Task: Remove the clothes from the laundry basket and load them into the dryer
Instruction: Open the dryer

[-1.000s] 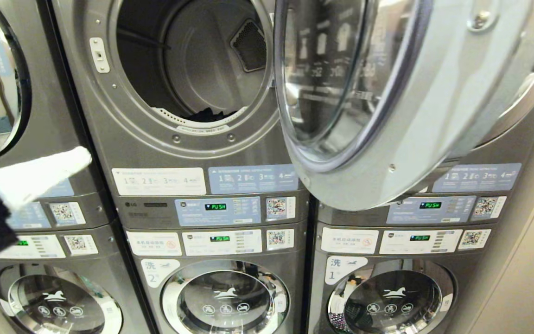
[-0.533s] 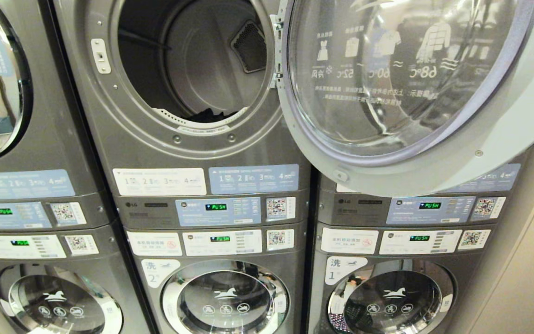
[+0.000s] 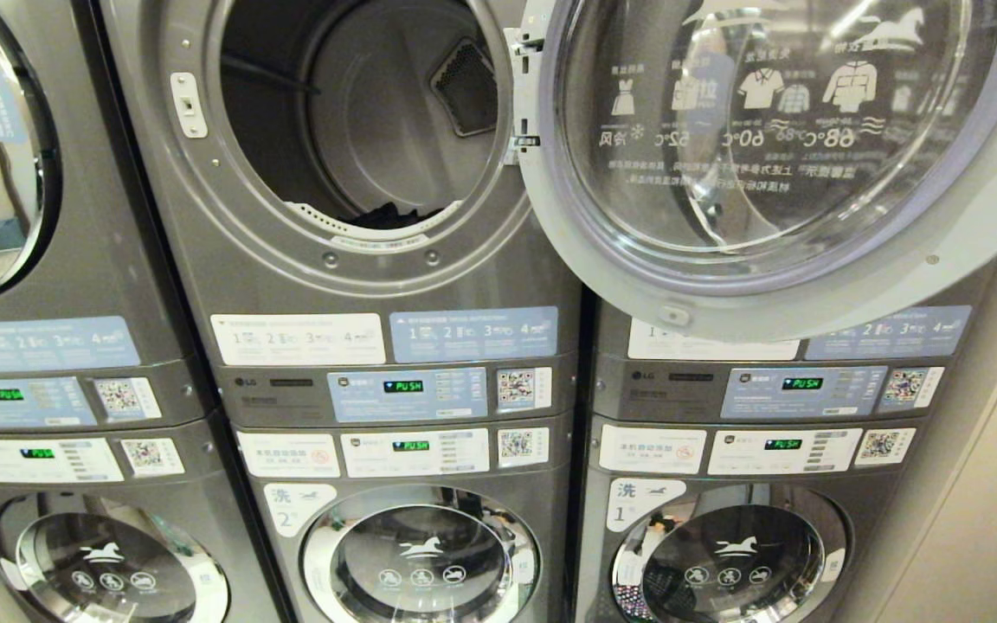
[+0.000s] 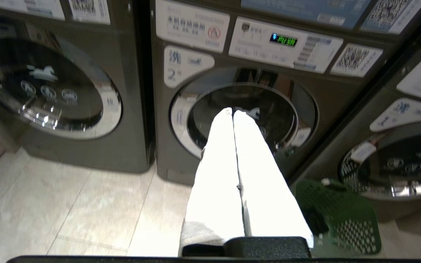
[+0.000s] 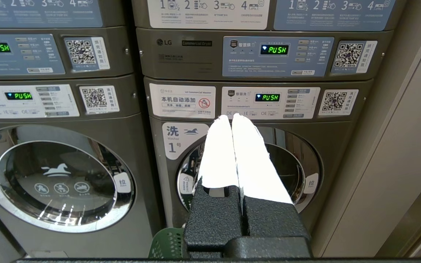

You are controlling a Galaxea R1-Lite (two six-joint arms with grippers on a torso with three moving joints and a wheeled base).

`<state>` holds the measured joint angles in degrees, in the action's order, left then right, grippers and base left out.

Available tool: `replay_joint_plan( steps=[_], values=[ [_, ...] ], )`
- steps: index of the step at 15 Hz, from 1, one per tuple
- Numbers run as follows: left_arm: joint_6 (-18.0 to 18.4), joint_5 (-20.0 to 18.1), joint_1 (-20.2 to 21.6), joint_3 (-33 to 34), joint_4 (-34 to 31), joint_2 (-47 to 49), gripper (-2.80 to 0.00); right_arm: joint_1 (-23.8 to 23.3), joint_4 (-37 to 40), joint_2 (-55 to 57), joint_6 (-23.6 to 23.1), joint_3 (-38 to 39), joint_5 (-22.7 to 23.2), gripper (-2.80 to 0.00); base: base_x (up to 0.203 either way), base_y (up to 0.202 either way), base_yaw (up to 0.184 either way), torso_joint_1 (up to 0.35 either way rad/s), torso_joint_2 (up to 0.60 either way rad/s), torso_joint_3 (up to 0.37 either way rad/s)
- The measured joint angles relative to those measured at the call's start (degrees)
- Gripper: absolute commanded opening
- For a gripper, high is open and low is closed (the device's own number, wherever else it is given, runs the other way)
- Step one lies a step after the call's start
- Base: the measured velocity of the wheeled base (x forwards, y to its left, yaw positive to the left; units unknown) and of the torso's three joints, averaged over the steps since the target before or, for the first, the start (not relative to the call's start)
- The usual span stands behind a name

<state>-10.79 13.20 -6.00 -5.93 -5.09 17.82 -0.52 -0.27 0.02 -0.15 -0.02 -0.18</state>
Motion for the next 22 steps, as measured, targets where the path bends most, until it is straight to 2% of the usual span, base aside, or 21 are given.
replay_joint_plan(
  steps=[1,2,3,4,5,7,9,12,13,17,22],
  values=[
    [1.3,-1.8,0.3,2.0,4.1,-0.5,-2.8,0.0,0.1,0.0,-0.1,0.0,0.0,-2.8,0.0,0.0,0.0,0.0,0.0,0.0],
    [3.6,-6.5,0.4,3.6,7.1,-0.9,-2.8,0.0,0.1,0.0,-0.1,0.0,0.0,-2.8,0.0,0.0,0.0,0.0,0.0,0.0],
    [6.7,-11.7,0.4,4.4,8.0,-1.1,-2.8,0.0,0.1,0.0,-0.1,0.0,0.0,-2.8,0.0,0.0,0.0,0.0,0.0,0.0],
    [9.8,-15.2,0.3,4.9,7.5,-1.1,-2.8,0.0,0.1,0.0,0.0,0.0,0.0,-2.8,0.0,0.0,0.0,0.0,0.0,0.0],
    [11.5,-15.8,0.3,5.0,6.2,-1.2,-2.8,0.0,0.1,0.0,0.0,0.0,0.0,-2.8,0.0,0.0,0.0,0.0,0.0,0.0],
    [11.8,-13.0,0.7,5.4,4.3,-1.4,-2.8,0.0,0.1,0.0,-0.1,-0.1,0.0,-2.8,0.0,0.0,0.0,0.0,0.0,0.0],
    [11.9,-12.9,1.4,5.5,4.2,-1.6,-2.8,0.0,0.1,0.0,0.0,-0.1,0.0,-2.8,0.0,0.0,0.0,0.0,0.0,0.0],
    [12.2,-13.1,8.2,5.4,3.6,-1.7,-2.8,0.0,0.2,0.0,0.0,-0.1,0.0,-2.8,0.0,0.0,0.0,0.0,0.0,0.0],
    [12.3,-13.1,8.8,5.3,3.5,-1.8,-2.8,0.0,0.5,0.0,-0.1,-0.2,0.0,-2.8,0.0,0.0,0.0,0.0,0.0,0.0],
    [13.2,-13.1,8.1,5.5,4.0,-4.1,-2.8,0.0,1.3,0.0,0.1,-0.5,0.0,-2.8,0.0,0.0,0.0,0.0,0.0,0.0],
    [16.9,-15.6,6.5,5.6,4.1,-14.7,-2.8,0.0,1.4,0.0,0.1,-0.5,0.0,-2.8,0.0,0.0,0.0,0.0,0.0,0.0]
  ],
)
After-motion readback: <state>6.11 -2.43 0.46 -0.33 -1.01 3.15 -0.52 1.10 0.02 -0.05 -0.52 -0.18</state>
